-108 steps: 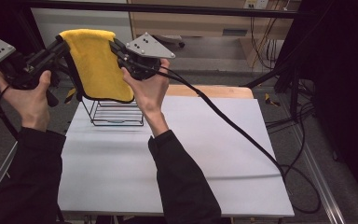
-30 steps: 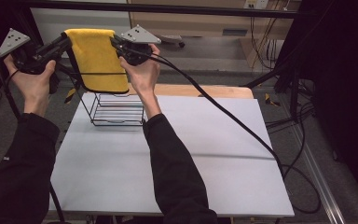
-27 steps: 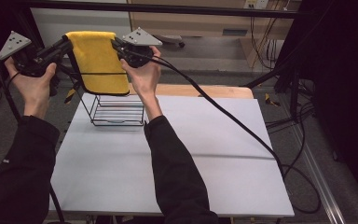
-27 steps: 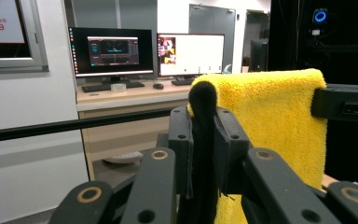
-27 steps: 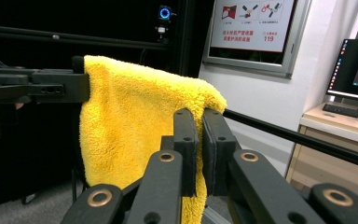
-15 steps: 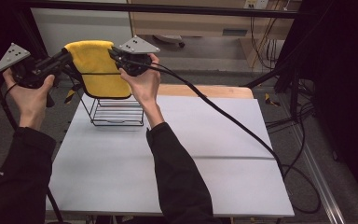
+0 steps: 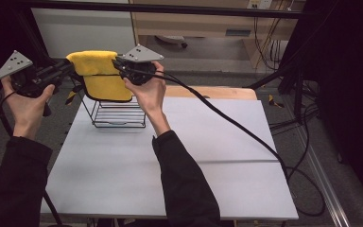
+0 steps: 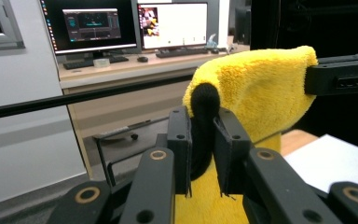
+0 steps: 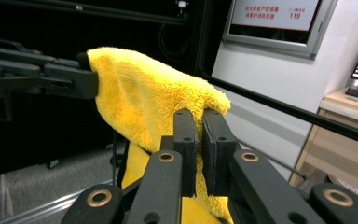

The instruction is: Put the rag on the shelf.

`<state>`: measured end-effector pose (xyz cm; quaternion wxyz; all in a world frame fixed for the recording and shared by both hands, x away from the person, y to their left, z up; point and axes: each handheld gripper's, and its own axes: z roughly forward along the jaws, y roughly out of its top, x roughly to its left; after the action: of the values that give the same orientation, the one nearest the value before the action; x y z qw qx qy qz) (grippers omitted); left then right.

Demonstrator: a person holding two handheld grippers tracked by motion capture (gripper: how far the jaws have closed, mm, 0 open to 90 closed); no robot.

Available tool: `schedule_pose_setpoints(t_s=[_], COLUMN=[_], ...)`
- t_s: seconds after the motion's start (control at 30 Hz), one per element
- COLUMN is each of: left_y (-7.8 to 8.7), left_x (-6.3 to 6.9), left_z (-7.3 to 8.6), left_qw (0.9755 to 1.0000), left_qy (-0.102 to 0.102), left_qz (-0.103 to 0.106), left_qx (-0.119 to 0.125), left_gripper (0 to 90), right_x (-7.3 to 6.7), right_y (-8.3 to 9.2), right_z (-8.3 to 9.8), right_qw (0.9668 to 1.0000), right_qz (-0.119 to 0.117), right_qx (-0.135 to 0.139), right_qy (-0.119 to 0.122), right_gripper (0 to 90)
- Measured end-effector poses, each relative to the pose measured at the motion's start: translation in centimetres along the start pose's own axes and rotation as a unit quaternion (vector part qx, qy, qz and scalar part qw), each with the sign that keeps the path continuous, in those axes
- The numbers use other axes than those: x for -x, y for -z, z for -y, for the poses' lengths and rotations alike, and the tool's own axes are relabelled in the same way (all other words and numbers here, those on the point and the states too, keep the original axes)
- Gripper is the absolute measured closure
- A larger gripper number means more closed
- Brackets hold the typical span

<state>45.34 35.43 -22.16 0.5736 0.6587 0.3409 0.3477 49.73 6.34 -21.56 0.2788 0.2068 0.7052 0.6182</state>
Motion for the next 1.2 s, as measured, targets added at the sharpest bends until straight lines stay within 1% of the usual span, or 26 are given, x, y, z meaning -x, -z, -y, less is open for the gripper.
schedule_pose_setpoints(t_s=[0.23, 0.4, 0.47, 0.67, 0.7, 0.83, 0.93, 0.97, 1.0, 1.07, 1.13, 1.2], left_y=[-0.1, 0.0, 0.2, 0.6, 0.6, 0.6, 0.6, 0.6, 0.7, 0.7, 0.8, 1.2], left_x=[0.3, 0.4, 0.4, 0.7, 0.7, 0.8, 0.9, 0.9, 1.0, 1.0, 0.8, 0.7], left_z=[0.5, 0.8, 1.0, 1.7, 1.8, 2.3, 2.8, 3.0, 3.2, 3.4, 3.5, 3.4], left_qw=[0.9998, 0.9995, 0.9992, 0.9973, 0.9970, 0.9956, 0.9947, 0.9945, 0.9943, 0.9940, 0.9934, 0.9937], left_qy=[-0.003, -0.009, -0.012, -0.034, -0.042, -0.051, -0.055, -0.056, -0.050, -0.046, -0.041, -0.035], left_qz=[0.008, 0.011, 0.016, 0.021, 0.021, 0.023, 0.024, 0.025, 0.027, 0.029, 0.033, 0.034], left_qx=[-0.019, -0.028, -0.035, -0.062, -0.061, -0.075, -0.083, -0.085, -0.091, -0.095, -0.102, -0.101], left_gripper=[77.2, 77.1, 77.0, 76.6, 76.6, 76.3, 75.8, 75.5, 75.2, 74.2, 71.9, 68.8], right_x=[0.0, -0.4, -0.5, -1.2, -1.3, -1.5, -1.7, -1.6, -1.6, -1.5, -1.4, -1.4], right_y=[0.6, 0.8, 0.9, 1.1, 1.1, 1.1, 1.1, 1.1, 1.1, 1.0, 1.0, 1.0], right_z=[0.8, 1.1, 1.2, 1.7, 1.8, 2.1, 2.4, 2.6, 2.7, 3.2, 3.4, 3.5], right_qw=[0.9999, 0.9996, 0.9994, 0.9982, 0.9979, 0.9966, 0.9962, 0.9963, 0.9964, 0.9965, 0.9965, 0.9963], right_qz=[-0.007, -0.016, -0.018, -0.026, -0.026, -0.029, -0.029, -0.030, -0.031, -0.033, -0.033, -0.034], right_qx=[-0.007, -0.019, -0.025, -0.049, -0.053, -0.071, -0.075, -0.075, -0.075, -0.073, -0.075, -0.076], right_qy=[-0.002, 0.009, 0.015, 0.023, 0.025, 0.031, 0.034, 0.031, 0.027, 0.021, 0.019, 0.021], right_gripper=[85.5, 85.5, 85.4, 85.3, 85.2, 85.1, 85.0, 85.0, 85.0, 85.0, 85.0, 85.0])
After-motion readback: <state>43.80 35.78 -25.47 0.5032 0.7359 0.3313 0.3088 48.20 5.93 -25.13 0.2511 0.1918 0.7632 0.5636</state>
